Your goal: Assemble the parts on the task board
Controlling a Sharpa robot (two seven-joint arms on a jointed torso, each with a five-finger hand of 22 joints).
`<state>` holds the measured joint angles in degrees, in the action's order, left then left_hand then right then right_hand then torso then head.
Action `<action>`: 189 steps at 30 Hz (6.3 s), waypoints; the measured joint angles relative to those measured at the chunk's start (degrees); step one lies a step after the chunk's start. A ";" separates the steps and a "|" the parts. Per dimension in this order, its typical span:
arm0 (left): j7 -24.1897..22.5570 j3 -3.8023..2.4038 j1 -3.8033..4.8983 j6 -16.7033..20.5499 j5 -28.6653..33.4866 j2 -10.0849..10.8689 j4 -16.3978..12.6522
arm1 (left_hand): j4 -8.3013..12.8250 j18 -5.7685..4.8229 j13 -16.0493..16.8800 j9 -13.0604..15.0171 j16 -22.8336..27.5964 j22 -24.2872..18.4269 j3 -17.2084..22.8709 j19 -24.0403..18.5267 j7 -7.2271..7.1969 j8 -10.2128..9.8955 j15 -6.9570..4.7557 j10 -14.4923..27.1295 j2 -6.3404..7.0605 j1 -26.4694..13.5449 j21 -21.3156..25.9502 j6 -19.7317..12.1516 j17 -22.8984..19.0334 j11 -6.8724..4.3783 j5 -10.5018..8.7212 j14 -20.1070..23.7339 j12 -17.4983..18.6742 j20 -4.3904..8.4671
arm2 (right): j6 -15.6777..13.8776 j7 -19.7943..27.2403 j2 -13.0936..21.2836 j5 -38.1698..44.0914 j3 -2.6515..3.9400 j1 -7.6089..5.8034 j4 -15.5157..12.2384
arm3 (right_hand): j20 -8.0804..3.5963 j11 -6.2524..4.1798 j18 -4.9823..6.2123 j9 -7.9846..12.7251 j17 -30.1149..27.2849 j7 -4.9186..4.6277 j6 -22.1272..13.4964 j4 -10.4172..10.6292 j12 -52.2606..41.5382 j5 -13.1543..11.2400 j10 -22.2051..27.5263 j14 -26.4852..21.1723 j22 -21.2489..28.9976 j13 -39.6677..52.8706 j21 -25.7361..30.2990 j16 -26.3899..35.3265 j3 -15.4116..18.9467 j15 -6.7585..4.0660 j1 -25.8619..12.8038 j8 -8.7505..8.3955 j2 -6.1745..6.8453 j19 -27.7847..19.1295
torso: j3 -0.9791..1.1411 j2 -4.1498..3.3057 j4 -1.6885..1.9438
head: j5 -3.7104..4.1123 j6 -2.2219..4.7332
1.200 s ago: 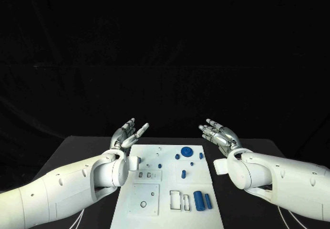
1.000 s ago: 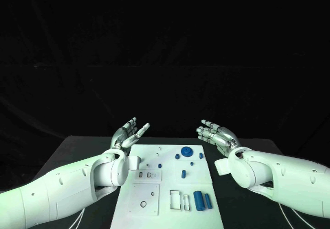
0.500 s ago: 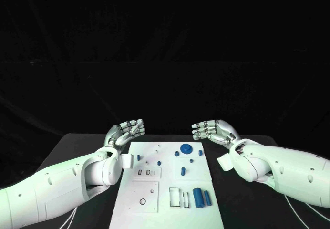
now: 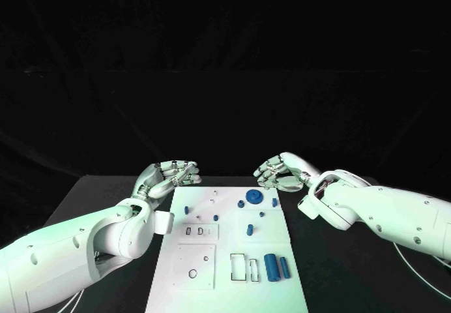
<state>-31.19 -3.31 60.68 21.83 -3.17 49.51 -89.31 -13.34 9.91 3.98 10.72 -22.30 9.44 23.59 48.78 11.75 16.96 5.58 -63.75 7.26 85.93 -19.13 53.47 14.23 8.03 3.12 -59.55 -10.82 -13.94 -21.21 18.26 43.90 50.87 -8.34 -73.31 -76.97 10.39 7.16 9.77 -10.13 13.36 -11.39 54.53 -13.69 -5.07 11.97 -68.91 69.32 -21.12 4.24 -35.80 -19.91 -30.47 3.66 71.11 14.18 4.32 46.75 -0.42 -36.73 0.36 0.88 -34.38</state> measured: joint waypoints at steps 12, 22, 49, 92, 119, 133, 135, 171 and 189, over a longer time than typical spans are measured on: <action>0.99 -0.19 1.84 -1.40 -1.61 3.70 -7.50 | -0.33 -0.03 -0.22 0.07 -0.27 0.08 0.78 0.48 0.00 0.00 -0.14 -0.06 1.81 -1.37 -0.27 0.00 0.80 0.06 0.00 -0.55 2.01 0.11 | 0.40 -9.75 -1.57 20.31 0.13 -2.86 -0.96 | -3.84 -1.21 0.00 -1.10 13.72 0.75 0.33 0.78 1.21 3.91 -0.84 12.76 -8.69 2.33 -13.98 -20.32 2.05 -2.85 -1.57 -0.33 2.03 7.42 | -0.59 -3.48 1.05 | 1.25 0.35; 1.27 -0.23 3.21 -1.49 -1.36 5.22 -10.06 | -0.49 -0.06 -0.22 0.06 -0.04 -0.06 0.93 0.48 0.64 -0.68 0.29 0.27 2.85 -2.41 -0.27 -0.64 1.14 0.38 0.00 -0.12 3.39 0.11 | 2.09 -15.65 -3.55 31.40 0.15 -3.82 -1.63 | -3.60 -0.70 0.00 -1.93 35.18 0.91 -0.38 2.20 1.21 1.08 3.01 14.63 -14.62 2.81 -19.85 -43.04 0.63 -2.55 -3.17 -1.25 3.62 12.94 | -1.35 -5.85 1.92 | 2.26 0.62; 1.18 -0.25 3.82 -0.96 1.14 5.48 -9.86 | -0.08 -0.13 -0.21 -0.16 1.82 -0.98 1.33 -0.40 1.15 -2.02 1.62 1.60 3.47 -3.59 0.32 -2.38 1.62 1.70 0.00 2.05 5.96 -0.51 | 8.04 -20.46 -5.21 40.42 -0.04 -3.55 -0.41 | -3.11 -0.36 0.00 -2.75 41.86 0.92 -0.74 3.21 0.62 0.65 5.17 14.60 -21.34 2.75 -24.20 -50.23 0.27 -2.12 -3.62 -1.47 4.07 16.49 | -2.02 -8.21 3.29 | 3.41 0.97; 1.24 -0.24 3.81 -0.46 2.46 5.46 -9.15 | -0.09 -0.13 -0.16 -0.15 2.03 -1.17 1.32 -0.87 1.33 -2.23 1.60 1.80 3.44 -3.61 0.71 -2.57 1.72 1.91 0.00 2.43 6.18 -0.81 | -2.31 -22.07 -6.23 41.07 0.09 -2.74 -0.86 | -4.74 -1.44 -0.92 -7.94 46.93 3.46 5.30 4.36 -3.94 -3.44 1.23 14.60 -30.63 3.51 -31.08 -56.31 -4.90 -3.79 -0.78 3.69 1.74 20.58 | -2.35 -10.14 3.99 | 3.32 2.64; 1.27 -0.25 3.82 -0.46 2.61 5.39 -9.31 | 0.07 -0.14 -0.16 -0.14 2.23 -1.16 1.48 -0.87 1.33 -2.23 1.80 1.80 3.44 -3.61 0.71 -2.56 1.71 1.91 0.00 2.64 6.39 -0.81 | -10.47 -24.58 -11.96 40.84 0.21 -2.83 3.64 | -4.74 -1.44 -0.91 -8.42 46.76 3.41 5.23 4.36 -4.00 -3.88 1.23 14.60 -30.48 3.95 -31.07 -56.31 -4.87 -3.78 -0.78 3.89 1.74 20.58 | -2.46 -10.73 4.41 | 3.24 3.00; 1.32 -0.25 3.83 -0.46 2.63 5.34 -9.25 | 0.07 -0.14 -0.17 -0.14 2.23 -1.24 1.48 -0.87 1.13 -2.23 1.80 1.80 3.44 -3.61 0.71 -2.77 1.80 1.91 0.00 2.64 6.39 -0.81 | -11.76 -24.44 -13.12 40.22 0.23 -2.67 4.39 | -4.74 -1.44 -0.92 -8.41 46.70 3.41 5.21 4.36 -4.00 -3.64 1.22 14.60 -30.52 3.96 -31.07 -56.31 -4.85 -3.78 -0.78 3.87 1.74 20.58 | -2.52 -10.98 4.51 | 3.14 3.11; 1.34 -0.25 3.84 -0.46 2.63 5.34 -9.25 | 0.07 -0.14 -0.17 -0.14 2.23 -1.24 1.48 -0.87 1.13 -2.23 1.80 1.80 3.44 -3.61 0.71 -2.77 1.80 1.91 -0.01 2.64 6.39 -0.81 | -11.74 -24.40 -13.29 40.11 0.23 -2.59 4.51 | -4.74 -1.44 -0.92 -8.41 46.62 3.41 5.21 4.36 -3.99 -3.65 1.22 14.60 -30.52 3.96 -31.07 -56.31 -4.85 -3.78 -0.78 3.86 1.74 20.58 | -2.53 -11.01 4.54 | 3.10 3.07; 1.47 -0.27 3.98 -0.47 2.67 5.28 -9.28 | 0.07 -0.14 -0.17 -0.14 2.23 -1.29 1.48 -0.87 1.13 -2.23 1.80 1.83 3.21 -3.83 0.71 -2.77 1.83 1.93 0.00 2.64 6.39 -0.81 | -11.37 -24.04 -15.02 39.30 0.18 -2.20 6.47 | -3.49 -0.75 -0.91 -9.32 43.42 1.21 -1.29 5.83 -0.62 -2.80 6.38 14.48 -29.11 2.99 -29.67 -55.85 -5.97 -2.20 -1.88 1.43 4.04 18.48 | -2.69 -11.40 4.64 | 2.88 2.73; 1.56 -0.27 3.98 -0.47 2.77 5.35 -8.94 | 0.07 -0.15 -0.17 -0.13 2.23 -1.28 1.48 -1.07 1.13 -2.46 1.80 2.01 3.21 -3.83 0.71 -2.77 1.82 2.12 -0.01 2.64 6.39 -1.01 | -12.11 -23.92 -7.72 38.21 0.66 -2.27 -0.19 | -2.58 -0.34 -0.90 -9.98 42.50 0.89 -2.41 6.25 -1.03 -2.20 7.85 13.88 -28.45 2.20 -28.28 -55.56 -4.50 -1.61 -2.78 0.86 5.82 17.87 | -2.59 -11.26 4.44 | 2.97 3.15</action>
<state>-29.62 -3.58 64.66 21.36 -0.40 54.86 -98.25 -13.27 9.75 3.81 10.58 -20.07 8.16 25.06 47.71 12.88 14.50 7.38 -61.74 10.47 82.10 -18.43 50.70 16.06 10.15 3.11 -56.91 -4.43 -14.95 -33.32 -5.66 36.18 89.09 -7.67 -75.57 -77.17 7.81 6.82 8.87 -20.11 55.86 -10.50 52.12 -7.44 -6.10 9.77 -61.06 83.20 -49.58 6.44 -64.08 -75.47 -34.97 2.05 68.33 15.04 10.13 64.62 -3.02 -47.99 4.81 3.85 -31.23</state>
